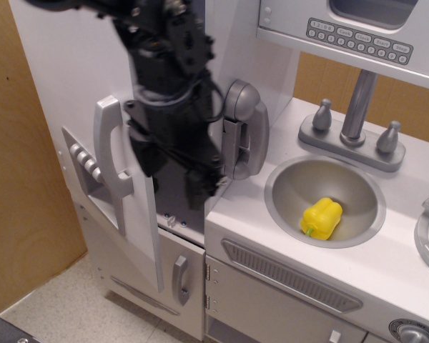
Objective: Open fridge
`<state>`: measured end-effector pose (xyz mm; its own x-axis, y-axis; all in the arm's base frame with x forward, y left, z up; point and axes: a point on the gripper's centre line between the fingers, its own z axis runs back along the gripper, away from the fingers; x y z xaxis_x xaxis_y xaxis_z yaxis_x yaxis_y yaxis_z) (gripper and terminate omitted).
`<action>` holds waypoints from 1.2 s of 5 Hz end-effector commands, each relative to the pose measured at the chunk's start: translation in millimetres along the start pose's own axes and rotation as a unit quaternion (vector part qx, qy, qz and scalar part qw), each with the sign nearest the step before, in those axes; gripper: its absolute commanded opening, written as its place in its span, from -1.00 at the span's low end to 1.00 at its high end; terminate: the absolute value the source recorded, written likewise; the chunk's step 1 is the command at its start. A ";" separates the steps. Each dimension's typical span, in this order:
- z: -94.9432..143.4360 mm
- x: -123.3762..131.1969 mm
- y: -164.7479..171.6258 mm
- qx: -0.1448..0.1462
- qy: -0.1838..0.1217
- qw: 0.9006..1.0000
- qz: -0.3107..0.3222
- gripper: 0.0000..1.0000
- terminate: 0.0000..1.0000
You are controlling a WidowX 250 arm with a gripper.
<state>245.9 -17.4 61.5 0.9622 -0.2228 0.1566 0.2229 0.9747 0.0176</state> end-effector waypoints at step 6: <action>15.9 12.9 53.2 0.079 -0.012 0.995 0.052 1.00 -1.00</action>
<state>258.6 31.5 61.6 0.9817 -0.1257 0.1430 0.1047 0.9837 0.1461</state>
